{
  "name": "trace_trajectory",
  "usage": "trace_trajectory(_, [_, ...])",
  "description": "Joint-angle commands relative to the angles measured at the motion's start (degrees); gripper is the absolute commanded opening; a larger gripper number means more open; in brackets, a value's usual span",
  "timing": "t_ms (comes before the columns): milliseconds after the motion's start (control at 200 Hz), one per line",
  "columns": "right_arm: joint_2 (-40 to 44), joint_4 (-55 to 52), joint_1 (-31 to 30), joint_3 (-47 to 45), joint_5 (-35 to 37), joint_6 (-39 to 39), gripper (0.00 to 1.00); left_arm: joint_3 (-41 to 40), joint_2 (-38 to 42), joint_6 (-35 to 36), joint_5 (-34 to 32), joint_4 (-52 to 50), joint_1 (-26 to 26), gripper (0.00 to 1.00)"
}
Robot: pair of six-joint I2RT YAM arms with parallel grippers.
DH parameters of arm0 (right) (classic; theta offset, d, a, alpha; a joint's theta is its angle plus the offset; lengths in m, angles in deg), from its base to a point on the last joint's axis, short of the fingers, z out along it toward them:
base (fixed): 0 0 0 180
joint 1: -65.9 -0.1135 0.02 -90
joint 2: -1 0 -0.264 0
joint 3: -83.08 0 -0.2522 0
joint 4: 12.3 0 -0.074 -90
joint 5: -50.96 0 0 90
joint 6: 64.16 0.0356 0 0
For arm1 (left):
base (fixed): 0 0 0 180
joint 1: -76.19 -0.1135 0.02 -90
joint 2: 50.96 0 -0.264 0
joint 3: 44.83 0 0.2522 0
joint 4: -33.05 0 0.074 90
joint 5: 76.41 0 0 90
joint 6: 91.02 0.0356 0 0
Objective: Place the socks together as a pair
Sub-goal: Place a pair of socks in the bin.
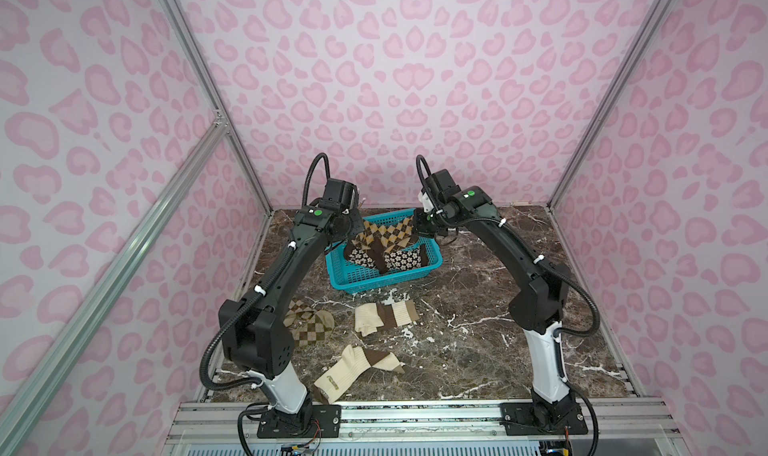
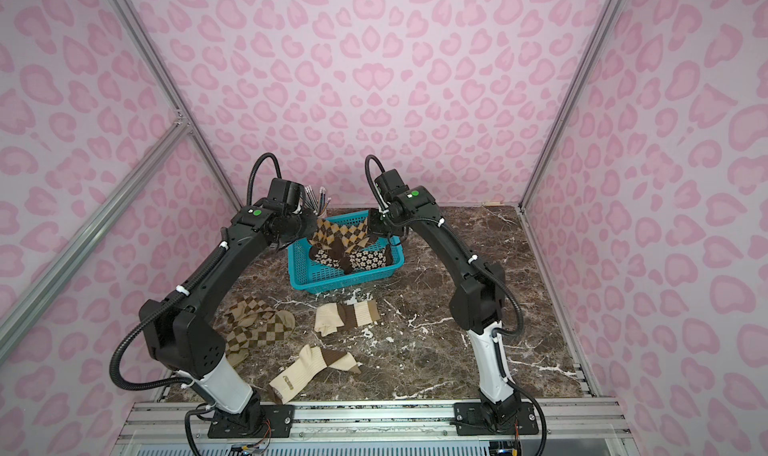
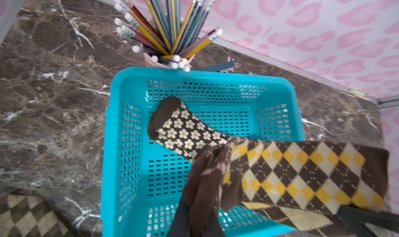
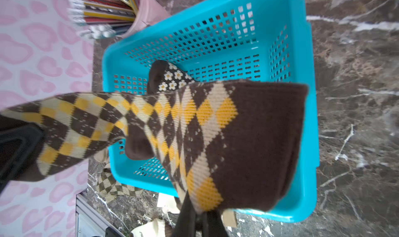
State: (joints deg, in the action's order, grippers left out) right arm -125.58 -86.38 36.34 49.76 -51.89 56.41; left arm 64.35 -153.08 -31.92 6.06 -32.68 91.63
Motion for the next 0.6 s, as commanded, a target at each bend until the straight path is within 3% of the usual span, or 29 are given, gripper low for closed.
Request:
trace_trajectory(0, [-2.5, -2.2, 0.3, 1.6, 0.0, -0.2, 0.00, 2.8, -4.3, 5.1, -2.7, 1.1, -0.8, 0.03])
trace_trajectory(245, [-8.3, 0.4, 0.7, 1.2, 1.9, -0.4, 0.00, 10.6, -16.5, 7.8, -3.5, 3.1, -0.8, 0.03])
trace_trajectory(420, [-10.9, 1.0, 1.6, 1.4, 3.5, -0.8, 0.00, 10.9, -21.7, 7.9, -4.2, 4.6, -0.8, 0.04])
trace_trajectory(455, [-11.1, 1.0, 1.7, 1.5, 4.5, -0.8, 0.01, 11.0, -22.4, 7.7, -4.8, 4.6, -0.8, 0.09])
trace_trajectory(595, [-10.7, 1.0, 2.3, 1.5, 4.0, -0.6, 0.35, 12.1, -22.3, 7.1, -6.1, 4.7, -0.8, 0.45])
